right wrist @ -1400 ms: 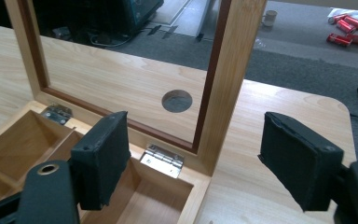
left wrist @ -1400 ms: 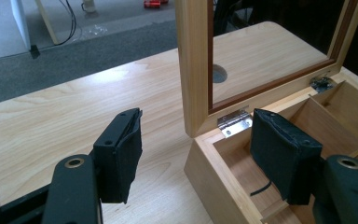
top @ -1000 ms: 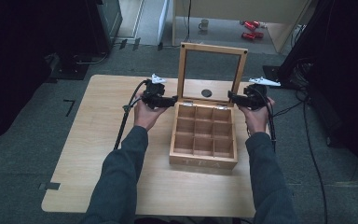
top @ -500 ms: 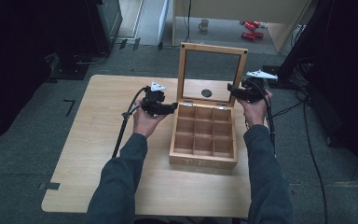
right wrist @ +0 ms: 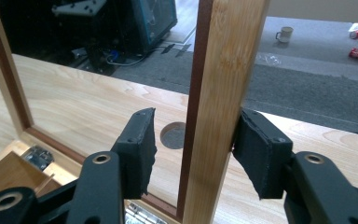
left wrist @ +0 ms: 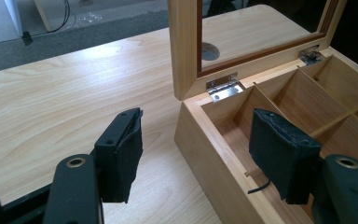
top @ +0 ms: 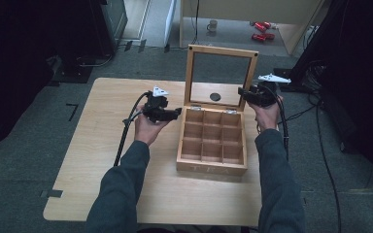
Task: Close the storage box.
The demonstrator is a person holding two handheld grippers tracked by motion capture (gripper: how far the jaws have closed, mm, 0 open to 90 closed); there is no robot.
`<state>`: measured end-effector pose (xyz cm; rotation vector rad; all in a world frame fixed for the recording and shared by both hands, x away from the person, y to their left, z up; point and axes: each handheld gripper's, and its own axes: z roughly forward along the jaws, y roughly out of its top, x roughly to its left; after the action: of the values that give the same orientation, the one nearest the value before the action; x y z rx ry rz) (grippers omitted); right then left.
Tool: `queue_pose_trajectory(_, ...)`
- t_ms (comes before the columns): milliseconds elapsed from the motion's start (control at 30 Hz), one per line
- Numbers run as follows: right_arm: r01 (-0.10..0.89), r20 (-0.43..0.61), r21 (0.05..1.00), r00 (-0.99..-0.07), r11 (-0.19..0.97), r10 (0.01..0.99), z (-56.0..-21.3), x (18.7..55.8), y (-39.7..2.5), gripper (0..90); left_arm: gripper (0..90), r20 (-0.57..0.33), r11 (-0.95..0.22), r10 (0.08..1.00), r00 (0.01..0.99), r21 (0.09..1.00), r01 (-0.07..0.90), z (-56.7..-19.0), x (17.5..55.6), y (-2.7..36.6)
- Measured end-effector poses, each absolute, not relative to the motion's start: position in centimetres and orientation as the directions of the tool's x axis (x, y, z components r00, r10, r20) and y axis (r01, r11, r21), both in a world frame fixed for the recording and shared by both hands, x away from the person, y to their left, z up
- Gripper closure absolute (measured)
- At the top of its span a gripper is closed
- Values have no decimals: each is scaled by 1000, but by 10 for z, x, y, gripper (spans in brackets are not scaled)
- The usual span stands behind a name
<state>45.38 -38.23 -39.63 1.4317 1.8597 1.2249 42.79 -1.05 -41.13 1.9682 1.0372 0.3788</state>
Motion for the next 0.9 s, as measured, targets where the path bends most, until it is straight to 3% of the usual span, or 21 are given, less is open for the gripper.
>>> queue_pose_trajectory(400,445,103,892,-367,78,925,-395,436,-386,551,355,-121,-281,785,608,805,523,-415,429,-21)
queue_pose_trajectory(900,372,48,922,-387,108,921,-387,417,-376,538,366,-134,-235,796,590,830,506,-409,430,-31)
